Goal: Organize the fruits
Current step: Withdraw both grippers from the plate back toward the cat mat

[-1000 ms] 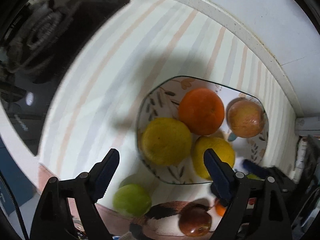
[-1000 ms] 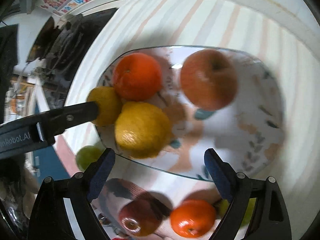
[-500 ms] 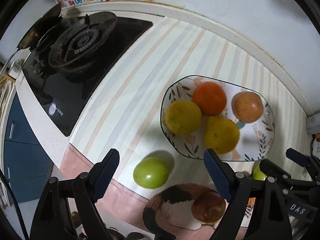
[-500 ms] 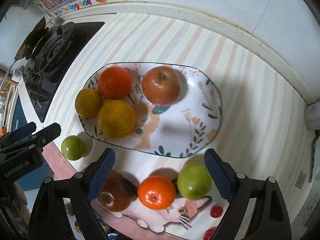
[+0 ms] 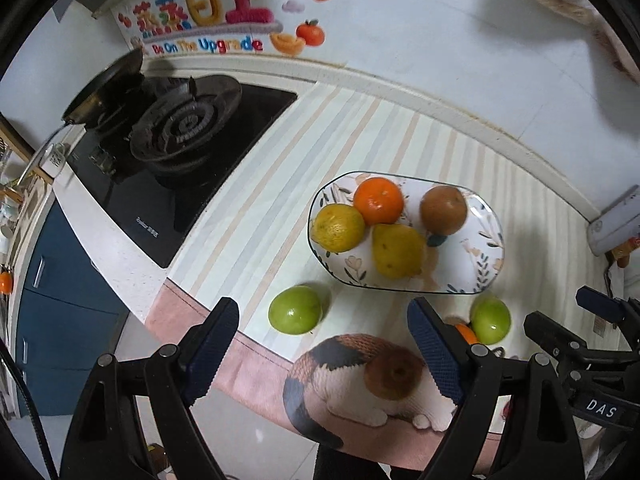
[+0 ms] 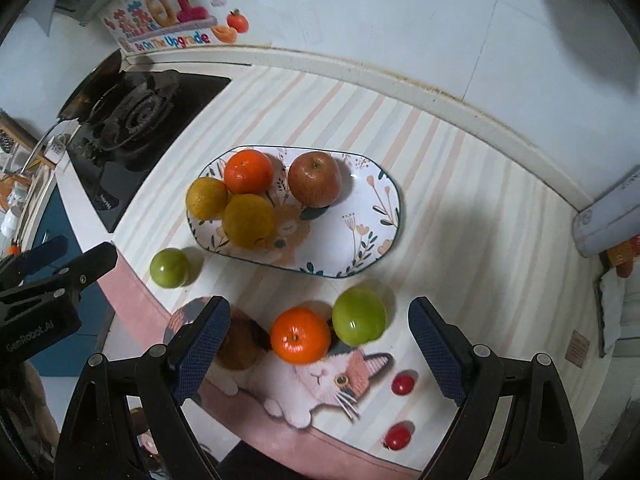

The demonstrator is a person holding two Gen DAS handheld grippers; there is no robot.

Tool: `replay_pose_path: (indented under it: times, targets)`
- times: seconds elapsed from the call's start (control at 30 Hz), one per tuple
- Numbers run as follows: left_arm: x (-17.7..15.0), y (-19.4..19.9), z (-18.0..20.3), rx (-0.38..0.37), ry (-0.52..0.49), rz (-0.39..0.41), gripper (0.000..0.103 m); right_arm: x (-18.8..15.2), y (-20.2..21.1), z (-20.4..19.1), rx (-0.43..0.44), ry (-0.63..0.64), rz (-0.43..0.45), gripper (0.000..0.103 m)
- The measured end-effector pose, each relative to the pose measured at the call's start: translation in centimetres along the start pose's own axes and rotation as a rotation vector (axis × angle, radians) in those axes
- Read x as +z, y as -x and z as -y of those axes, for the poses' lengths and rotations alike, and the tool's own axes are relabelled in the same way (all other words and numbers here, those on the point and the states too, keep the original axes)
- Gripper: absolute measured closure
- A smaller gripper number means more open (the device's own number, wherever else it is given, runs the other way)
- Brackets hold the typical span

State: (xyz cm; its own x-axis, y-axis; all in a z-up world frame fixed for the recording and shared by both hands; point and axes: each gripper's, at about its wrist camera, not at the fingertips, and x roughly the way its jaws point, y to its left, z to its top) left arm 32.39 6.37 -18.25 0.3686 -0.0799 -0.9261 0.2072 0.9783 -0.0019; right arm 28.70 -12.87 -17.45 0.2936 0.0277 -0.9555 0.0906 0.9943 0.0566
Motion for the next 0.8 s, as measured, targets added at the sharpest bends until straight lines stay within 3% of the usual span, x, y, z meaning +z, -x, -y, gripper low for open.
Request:
replay_pose_path:
  times: [0.3,0.43,0.8]
  targets:
    - [-2.1,4.5,1.7,-0.042,-0.007,0.042,0.017,-2.4,5.7,0.5,0.029,0.011,0.07,0.01]
    - [-2.8,6.2,2.1,-0.027,-0.012,0.074,0.017,-3.2,7.7,0.6,0.044,0.013,0.095,0.01]
    - [-3.5,7.8,1.9,-0.054,0.031,0.085,0.017,-3.4,8.6,1.5,0.095,-0.019,0.09,0.01]
